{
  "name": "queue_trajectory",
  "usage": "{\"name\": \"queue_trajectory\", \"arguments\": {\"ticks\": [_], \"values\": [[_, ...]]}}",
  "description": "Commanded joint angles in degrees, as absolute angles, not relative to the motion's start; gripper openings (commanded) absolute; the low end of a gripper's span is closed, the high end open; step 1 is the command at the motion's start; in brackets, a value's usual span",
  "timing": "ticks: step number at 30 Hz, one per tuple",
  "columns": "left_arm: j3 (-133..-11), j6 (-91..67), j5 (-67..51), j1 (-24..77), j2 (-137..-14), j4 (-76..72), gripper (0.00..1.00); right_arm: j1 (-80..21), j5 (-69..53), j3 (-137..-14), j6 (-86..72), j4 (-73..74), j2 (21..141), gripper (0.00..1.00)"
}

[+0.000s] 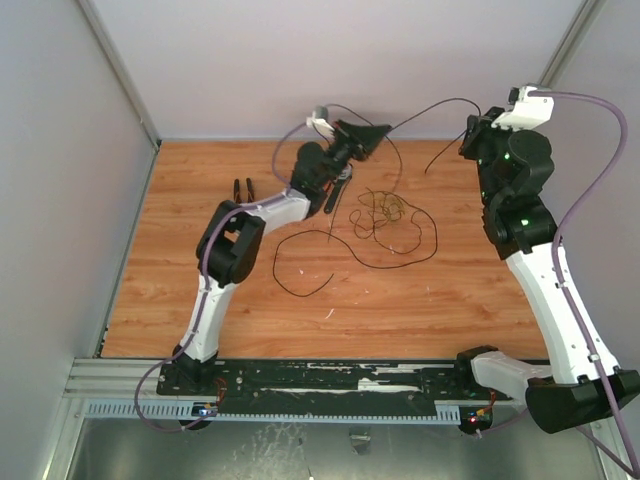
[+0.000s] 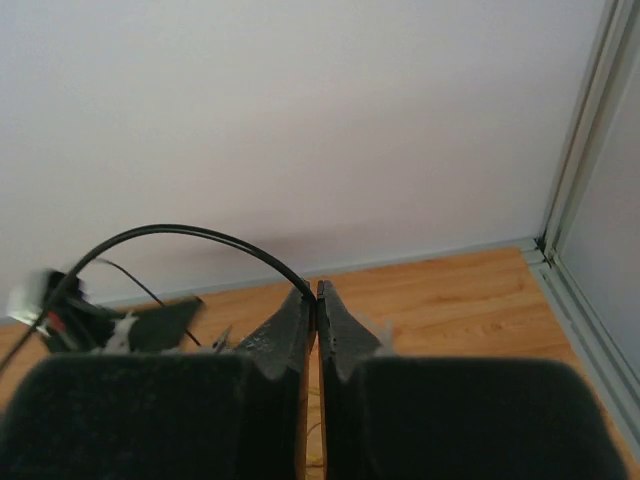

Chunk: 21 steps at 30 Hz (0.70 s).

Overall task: Zip-tie the wires
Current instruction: Untie the cable at the center of the board.

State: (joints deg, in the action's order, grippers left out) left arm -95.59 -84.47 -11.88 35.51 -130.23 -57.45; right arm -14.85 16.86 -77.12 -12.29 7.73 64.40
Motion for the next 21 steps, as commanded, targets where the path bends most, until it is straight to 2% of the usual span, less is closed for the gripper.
{"name": "queue_trajectory", "arguments": {"ticks": [1,10,14,17,19,21], "values": [[-98.47,-82.97,-13.00,31.83,-124.92,-56.60,0.01,-13.64,15.26,-73.92,-13.28,9.95,63.67,0.00],[-107.63,-82.24,-15.87,29.53,-125.18,-51.15,0.02,-13.45,-2.38,-62.26,-17.35,2.14,66.68,0.00],[-124.51,-79.24,-17.78,29.44,-128.89,-41.75,0.04,-13.62,-2.23,-63.31,-17.45,1.40,67.52,0.00],[-134.68,-81.60,-18.06,29.08,-132.29,-40.20,0.06,-13.64,-2.65,-64.35,-17.22,1.29,67.78,0.00],[-130.69,-82.69,-19.72,28.77,-131.78,-41.48,0.06,-13.67,-2.59,-64.40,-17.23,1.69,68.06,0.00],[-116.19,-84.30,-18.43,28.81,-128.68,-48.29,0.06,-13.65,-2.38,-63.79,-17.51,1.92,68.34,0.00]]}}
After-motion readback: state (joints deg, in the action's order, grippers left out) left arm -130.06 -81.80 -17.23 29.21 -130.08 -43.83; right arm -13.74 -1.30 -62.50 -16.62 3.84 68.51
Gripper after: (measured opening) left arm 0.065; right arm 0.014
